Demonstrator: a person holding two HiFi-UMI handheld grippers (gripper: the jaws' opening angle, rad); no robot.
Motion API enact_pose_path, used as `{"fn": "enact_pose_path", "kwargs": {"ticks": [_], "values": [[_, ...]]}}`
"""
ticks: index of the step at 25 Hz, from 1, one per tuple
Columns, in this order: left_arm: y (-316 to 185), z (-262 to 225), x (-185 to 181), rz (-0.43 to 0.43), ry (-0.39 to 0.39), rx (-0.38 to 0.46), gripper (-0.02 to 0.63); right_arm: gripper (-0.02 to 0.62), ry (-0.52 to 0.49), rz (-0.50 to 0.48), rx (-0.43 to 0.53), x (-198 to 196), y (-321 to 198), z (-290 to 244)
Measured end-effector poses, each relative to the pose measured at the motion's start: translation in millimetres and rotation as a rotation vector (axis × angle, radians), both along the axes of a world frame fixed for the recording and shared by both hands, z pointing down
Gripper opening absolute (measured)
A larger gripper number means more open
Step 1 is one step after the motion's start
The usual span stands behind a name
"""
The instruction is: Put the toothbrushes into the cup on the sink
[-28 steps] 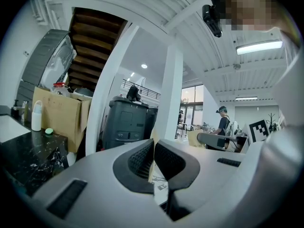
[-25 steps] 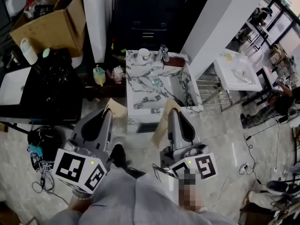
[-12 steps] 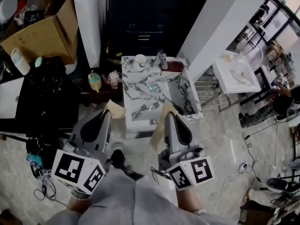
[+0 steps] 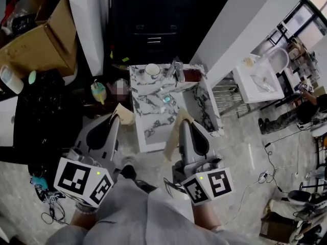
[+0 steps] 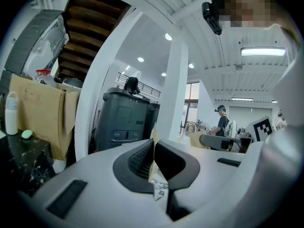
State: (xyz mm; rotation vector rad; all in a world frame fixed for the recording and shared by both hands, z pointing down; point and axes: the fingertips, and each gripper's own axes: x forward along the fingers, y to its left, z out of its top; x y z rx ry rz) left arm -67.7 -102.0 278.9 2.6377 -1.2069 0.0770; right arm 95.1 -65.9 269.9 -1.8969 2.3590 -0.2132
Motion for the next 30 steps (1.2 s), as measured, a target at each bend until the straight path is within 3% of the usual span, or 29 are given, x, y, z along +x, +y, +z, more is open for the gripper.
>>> {"fn": "enact_pose_path", "kwargs": {"ticks": [17, 30], "values": [[-96, 12, -13, 0.113, 0.031, -0.002, 0.006, 0.002, 0.033, 0.156, 0.037, -10, -84, 3], [-127, 27, -35, 0.076, 0.058, -0.058, 0.006, 0.000, 0.083, 0.184, 0.035, -12, -146, 7]]}}
